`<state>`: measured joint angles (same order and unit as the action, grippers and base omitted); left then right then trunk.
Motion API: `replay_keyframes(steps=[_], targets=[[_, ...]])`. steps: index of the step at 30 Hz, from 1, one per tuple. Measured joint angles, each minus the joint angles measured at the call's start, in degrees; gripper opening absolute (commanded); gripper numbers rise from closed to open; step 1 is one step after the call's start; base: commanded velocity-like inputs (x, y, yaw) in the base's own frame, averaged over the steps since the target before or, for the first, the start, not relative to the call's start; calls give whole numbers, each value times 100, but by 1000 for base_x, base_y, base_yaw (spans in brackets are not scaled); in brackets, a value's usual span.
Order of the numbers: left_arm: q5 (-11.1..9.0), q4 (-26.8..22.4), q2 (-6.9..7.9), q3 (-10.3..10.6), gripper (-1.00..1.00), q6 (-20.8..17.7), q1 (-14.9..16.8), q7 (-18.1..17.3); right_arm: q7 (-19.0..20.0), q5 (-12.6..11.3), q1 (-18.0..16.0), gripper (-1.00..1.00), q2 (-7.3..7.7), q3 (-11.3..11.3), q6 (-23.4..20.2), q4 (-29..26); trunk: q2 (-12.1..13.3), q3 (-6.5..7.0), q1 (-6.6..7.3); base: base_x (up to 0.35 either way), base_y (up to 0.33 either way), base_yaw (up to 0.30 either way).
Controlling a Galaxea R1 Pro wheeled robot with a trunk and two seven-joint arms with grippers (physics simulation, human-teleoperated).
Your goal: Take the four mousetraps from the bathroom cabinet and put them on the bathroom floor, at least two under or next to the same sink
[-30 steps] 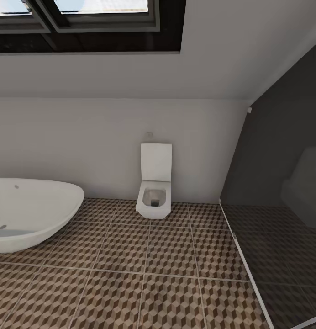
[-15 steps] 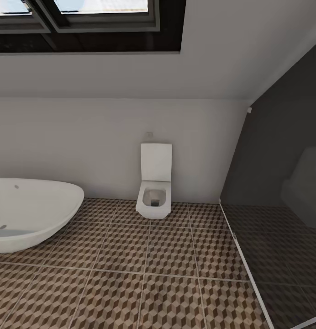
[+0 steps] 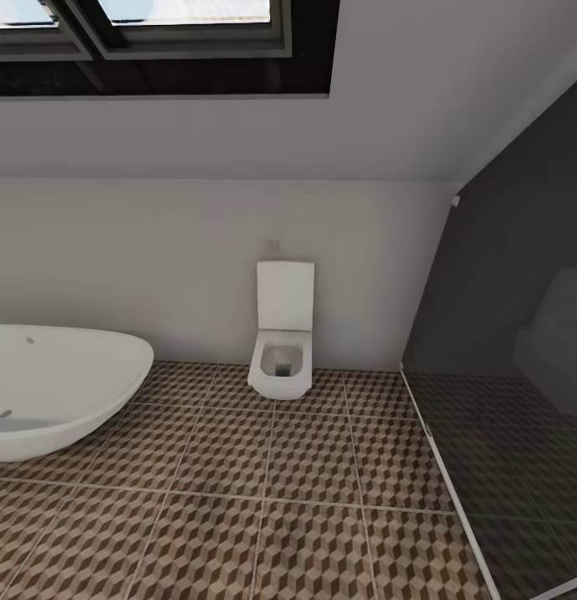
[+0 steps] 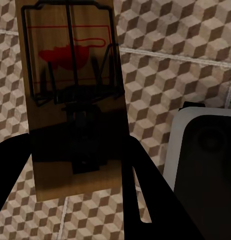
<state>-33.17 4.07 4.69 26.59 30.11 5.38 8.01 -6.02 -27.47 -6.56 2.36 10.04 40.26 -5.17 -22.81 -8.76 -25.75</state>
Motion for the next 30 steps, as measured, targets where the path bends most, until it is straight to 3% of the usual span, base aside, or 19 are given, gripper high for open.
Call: replay_keyframes(steps=[30], targets=[[0, 0, 0, 0, -100, -2, 0, 0, 0, -4, 0, -100, 0, 1, 0, 0, 0, 0, 0, 0, 0, 0]])
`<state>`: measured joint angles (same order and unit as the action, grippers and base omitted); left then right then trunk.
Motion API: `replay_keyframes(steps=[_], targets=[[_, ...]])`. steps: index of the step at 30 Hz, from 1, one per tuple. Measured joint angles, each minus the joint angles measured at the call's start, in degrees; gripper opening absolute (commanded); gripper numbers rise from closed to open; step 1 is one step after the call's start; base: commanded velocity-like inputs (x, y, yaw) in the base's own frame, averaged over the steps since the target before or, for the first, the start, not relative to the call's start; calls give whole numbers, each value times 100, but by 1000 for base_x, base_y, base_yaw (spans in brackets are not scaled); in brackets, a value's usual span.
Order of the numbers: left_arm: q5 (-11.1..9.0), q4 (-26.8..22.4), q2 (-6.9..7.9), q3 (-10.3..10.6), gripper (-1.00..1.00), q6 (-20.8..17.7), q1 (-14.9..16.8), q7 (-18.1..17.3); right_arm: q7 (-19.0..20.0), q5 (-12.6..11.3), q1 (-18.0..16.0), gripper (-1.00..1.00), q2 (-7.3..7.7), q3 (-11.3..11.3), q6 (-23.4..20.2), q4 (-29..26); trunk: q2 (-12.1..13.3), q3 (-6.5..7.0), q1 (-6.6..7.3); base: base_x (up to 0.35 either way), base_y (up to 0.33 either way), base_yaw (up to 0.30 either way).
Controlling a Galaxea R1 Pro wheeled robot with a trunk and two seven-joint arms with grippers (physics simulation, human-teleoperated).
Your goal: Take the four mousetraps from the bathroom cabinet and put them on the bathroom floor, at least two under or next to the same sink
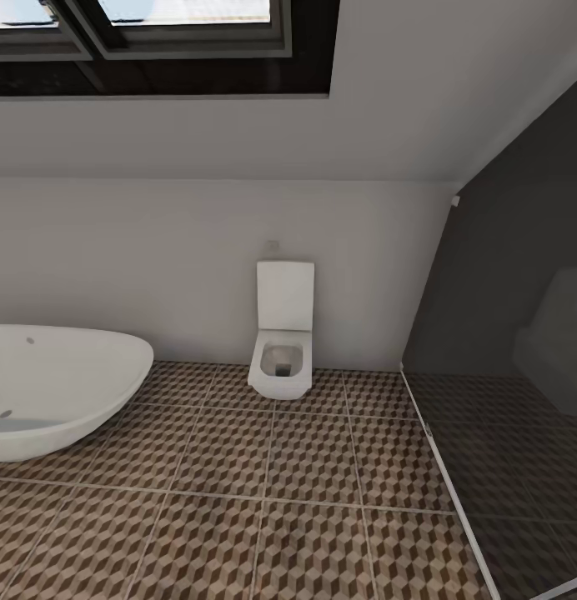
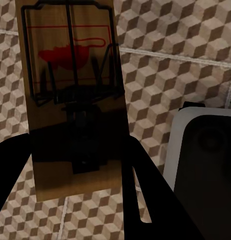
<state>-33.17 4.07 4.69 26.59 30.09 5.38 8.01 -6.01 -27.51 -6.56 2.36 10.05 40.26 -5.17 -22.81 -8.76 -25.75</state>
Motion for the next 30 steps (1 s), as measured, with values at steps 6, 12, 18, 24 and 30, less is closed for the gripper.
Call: replay_keyframes(steps=[6, 12, 18, 24, 30], targets=[[0, 0, 0, 0, -100, -2, 0, 0, 0, 2, 0, -100, 0, 0, 0, 0, 0, 0, 0, 0, 0, 0], [3, 0, 0, 0, -100, 0, 0, 0, 0, 3, 0, -100, 0, -1, 0, 0, 0, 0, 0, 0, 0, 0], [2, 0, 0, 0, -100, 0, 0, 0, 0, 3, 0, -100, 0, -1, 0, 0, 0, 0, 0, 0, 0, 0], [0, 0, 0, 0, -100, -1, 0, 0, -1, 1, 0, -100, -2, 0, 0, 0, 0, 0, 0, 0, 0, 0], [1, 0, 0, 0, -100, 1, 0, 0, 0, 4, 0, -100, 0, -1, 0, 0, 0, 0, 0, 0, 0, 0]])
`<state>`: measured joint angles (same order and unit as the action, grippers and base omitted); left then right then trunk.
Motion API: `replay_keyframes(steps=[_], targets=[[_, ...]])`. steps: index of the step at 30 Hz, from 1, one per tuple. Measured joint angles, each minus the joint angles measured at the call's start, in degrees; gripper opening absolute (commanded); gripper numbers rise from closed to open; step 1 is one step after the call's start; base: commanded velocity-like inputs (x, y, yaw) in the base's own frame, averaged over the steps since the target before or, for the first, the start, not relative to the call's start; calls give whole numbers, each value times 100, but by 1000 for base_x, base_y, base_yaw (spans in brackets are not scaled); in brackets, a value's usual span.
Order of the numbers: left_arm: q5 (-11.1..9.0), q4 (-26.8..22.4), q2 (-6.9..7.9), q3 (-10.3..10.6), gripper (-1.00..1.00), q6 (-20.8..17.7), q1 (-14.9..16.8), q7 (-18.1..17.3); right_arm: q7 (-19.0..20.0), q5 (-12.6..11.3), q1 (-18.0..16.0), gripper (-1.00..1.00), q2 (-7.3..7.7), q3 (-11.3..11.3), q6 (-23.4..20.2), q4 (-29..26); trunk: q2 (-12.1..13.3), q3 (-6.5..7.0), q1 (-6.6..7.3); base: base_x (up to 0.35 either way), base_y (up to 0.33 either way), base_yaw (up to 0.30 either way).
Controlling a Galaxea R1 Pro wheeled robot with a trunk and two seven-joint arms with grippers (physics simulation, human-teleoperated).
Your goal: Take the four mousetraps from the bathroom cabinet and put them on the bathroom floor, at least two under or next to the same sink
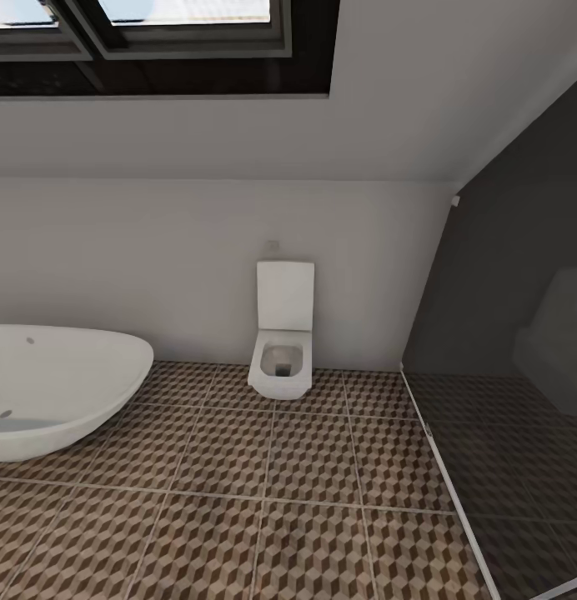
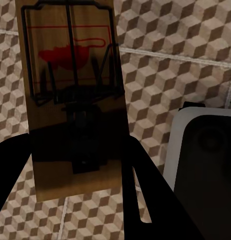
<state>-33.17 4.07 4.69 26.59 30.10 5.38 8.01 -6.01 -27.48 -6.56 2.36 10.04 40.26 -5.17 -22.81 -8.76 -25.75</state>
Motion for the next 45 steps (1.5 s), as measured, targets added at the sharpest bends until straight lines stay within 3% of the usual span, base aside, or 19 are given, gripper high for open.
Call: replay_keyframes(steps=[45], targets=[[0, 0, 0, 0, -100, 0, 0, 0, 0, 1, 0, -100, 0, 2, 0, 0, 0, 0, 0, 0, 0, 0]])
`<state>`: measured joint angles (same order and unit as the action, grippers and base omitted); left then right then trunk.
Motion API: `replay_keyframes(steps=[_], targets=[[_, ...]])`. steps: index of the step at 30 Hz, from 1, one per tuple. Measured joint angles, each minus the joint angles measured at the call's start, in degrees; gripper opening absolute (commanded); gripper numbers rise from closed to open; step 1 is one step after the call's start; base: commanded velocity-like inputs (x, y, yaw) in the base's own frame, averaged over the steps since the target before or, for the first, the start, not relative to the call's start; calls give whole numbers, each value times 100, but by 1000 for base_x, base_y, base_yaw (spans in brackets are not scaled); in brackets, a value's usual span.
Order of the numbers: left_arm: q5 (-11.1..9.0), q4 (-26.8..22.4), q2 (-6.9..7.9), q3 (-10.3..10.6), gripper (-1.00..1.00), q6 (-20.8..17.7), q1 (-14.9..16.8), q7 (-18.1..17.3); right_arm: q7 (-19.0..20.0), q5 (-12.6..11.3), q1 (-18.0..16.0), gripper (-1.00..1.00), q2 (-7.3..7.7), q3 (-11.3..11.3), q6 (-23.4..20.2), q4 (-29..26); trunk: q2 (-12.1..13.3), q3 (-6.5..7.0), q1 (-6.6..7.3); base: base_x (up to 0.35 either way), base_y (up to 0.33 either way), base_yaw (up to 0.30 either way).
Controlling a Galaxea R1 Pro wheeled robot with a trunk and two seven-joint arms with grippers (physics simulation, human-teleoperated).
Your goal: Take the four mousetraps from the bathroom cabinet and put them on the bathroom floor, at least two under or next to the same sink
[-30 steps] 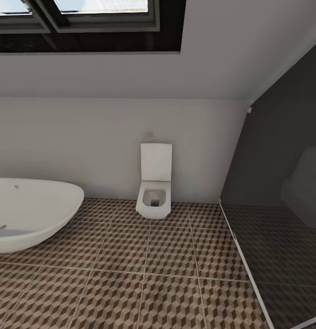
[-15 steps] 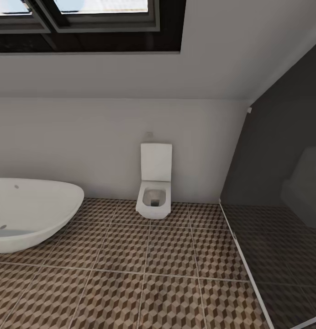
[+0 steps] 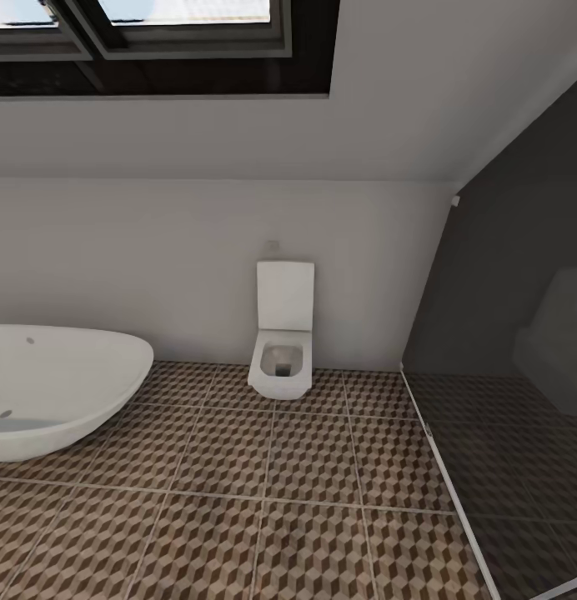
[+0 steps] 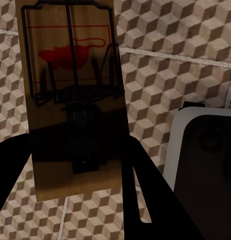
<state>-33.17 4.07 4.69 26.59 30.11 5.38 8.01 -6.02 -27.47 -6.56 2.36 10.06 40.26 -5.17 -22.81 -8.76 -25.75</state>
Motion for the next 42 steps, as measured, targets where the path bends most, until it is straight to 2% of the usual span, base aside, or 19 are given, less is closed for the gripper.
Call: replay_keyframes(steps=[42], targets=[[0, 0, 0, 0, -100, 0, 0, 0, 0, -2, 0, -100, 0, -2, 0, 0, 0, 0, 0, 0, 0, 0]])
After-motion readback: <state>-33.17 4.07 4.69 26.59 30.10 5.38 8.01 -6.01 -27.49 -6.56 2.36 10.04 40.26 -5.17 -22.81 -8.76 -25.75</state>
